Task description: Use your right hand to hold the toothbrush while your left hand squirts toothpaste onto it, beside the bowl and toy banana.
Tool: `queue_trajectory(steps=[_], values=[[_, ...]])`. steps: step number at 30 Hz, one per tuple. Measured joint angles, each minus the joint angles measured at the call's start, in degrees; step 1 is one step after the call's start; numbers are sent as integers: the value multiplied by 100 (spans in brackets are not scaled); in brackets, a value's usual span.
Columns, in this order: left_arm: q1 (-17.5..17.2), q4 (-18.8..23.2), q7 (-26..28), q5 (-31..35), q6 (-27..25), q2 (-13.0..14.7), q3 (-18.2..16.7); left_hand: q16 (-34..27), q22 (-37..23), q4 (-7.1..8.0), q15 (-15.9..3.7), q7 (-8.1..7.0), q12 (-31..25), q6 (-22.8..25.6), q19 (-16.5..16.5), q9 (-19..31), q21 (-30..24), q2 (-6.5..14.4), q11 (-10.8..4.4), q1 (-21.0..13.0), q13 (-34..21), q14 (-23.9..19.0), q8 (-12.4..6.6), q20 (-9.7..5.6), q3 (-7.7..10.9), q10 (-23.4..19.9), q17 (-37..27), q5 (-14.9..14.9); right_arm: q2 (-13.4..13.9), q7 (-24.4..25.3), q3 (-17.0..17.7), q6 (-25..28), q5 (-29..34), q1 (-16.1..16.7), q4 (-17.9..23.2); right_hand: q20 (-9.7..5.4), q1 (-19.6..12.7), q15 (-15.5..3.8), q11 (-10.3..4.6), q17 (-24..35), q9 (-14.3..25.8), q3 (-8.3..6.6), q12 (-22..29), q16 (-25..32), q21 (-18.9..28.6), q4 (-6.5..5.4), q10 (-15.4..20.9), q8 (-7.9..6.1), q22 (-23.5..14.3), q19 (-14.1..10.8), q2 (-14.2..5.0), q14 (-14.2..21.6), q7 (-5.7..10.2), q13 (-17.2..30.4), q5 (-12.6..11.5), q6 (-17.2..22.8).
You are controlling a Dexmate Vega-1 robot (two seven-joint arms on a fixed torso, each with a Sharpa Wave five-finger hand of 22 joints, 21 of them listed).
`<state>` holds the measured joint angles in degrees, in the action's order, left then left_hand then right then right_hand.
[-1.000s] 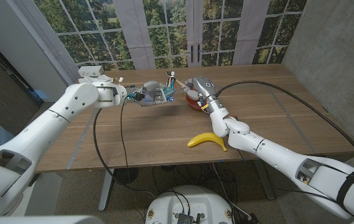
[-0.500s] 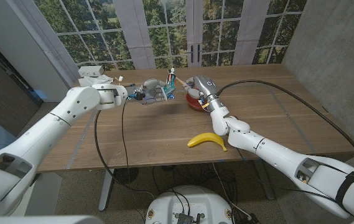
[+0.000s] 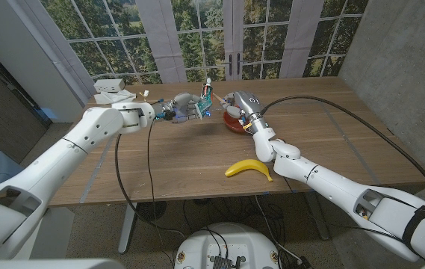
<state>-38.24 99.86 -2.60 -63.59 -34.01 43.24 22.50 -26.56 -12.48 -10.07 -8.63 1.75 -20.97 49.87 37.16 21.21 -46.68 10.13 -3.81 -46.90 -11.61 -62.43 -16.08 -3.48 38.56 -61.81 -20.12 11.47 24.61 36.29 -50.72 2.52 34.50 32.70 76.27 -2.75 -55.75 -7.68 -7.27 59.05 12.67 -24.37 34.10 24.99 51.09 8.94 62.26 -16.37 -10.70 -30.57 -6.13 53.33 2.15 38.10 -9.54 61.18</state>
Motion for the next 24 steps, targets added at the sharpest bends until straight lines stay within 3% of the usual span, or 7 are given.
queue_trajectory(steps=[24], values=[[-217,33,7,416,700,-187,-18,39,23,9,-28,0,34,0,-98,21,-83,-3,-31,61,-30,28,85,5,13,31,-24,0,-8,-174,38,-2,-190,-5,-21,0,0,11,0,25,-5,-3,-22,-21,22,-2,0,2,28,-1,0,10,-11,9,8,-11]])
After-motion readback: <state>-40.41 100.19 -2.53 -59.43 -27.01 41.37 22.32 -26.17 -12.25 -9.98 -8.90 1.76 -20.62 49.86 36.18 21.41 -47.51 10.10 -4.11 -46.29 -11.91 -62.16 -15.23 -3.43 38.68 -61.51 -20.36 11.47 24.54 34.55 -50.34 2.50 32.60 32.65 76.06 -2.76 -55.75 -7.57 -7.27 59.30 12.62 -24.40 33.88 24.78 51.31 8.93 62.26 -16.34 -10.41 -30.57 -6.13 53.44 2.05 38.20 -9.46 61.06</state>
